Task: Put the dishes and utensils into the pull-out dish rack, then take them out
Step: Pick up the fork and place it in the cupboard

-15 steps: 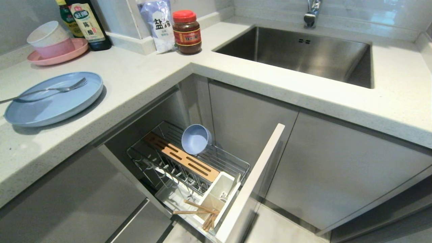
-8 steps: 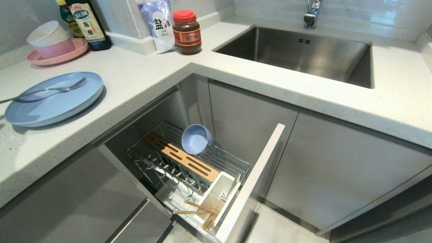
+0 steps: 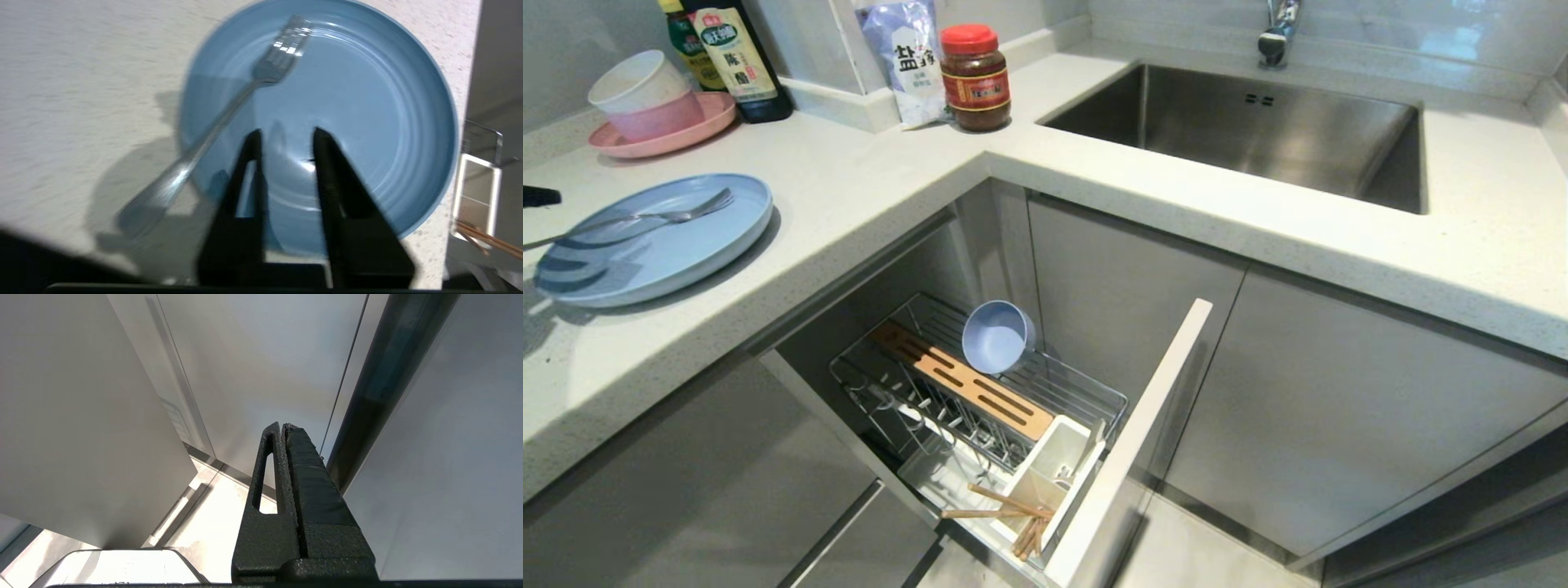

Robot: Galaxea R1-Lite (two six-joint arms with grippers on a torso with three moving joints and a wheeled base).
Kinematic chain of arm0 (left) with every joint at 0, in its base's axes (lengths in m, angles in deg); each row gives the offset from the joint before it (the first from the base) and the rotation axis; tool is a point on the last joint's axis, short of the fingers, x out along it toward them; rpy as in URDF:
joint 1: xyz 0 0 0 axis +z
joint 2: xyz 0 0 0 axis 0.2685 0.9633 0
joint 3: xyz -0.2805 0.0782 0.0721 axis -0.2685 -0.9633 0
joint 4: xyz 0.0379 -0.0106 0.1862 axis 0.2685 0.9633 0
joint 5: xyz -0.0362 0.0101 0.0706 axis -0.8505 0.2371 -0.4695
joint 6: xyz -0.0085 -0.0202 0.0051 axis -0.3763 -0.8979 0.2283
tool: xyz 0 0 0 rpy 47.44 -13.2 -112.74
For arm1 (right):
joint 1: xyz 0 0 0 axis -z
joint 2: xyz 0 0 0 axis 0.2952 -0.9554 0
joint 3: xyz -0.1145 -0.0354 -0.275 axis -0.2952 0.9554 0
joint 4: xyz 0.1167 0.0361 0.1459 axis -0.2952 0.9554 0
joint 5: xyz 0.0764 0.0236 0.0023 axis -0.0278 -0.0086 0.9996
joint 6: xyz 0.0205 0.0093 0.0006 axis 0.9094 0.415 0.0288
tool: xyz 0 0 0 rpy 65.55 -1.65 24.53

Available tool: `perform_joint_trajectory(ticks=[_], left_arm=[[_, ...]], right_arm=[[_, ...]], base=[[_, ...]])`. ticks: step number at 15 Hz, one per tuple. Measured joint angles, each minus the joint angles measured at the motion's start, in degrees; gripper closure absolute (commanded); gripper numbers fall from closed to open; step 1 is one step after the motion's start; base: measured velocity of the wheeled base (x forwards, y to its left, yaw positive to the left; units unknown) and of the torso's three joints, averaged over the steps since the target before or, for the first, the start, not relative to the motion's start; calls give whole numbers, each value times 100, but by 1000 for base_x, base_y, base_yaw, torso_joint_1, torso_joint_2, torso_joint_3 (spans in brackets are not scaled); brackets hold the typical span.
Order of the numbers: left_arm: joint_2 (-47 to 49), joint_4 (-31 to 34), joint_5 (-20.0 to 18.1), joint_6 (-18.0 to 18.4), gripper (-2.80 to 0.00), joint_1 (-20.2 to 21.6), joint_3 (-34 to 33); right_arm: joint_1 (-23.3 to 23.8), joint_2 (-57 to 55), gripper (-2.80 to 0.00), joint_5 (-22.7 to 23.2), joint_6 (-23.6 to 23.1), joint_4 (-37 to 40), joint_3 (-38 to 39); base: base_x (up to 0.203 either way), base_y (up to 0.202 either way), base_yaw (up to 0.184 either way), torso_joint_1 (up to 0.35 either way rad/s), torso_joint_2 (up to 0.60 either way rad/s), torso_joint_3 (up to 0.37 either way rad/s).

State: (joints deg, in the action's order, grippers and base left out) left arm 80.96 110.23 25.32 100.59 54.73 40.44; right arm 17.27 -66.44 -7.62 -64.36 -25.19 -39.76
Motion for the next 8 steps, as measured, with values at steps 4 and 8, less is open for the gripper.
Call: perform_joint_trajectory(ticks=[4,8], left_arm=[[107,37,138,-1,-280,-314,-78],[208,11,154,0,-280,-344,-54]], right_arm=[[0,0,0,0,0,0,0],[0,0,0,0,0,0,0]], base=[[0,0,0,0,0,0],[0,0,0,0,0,0]])
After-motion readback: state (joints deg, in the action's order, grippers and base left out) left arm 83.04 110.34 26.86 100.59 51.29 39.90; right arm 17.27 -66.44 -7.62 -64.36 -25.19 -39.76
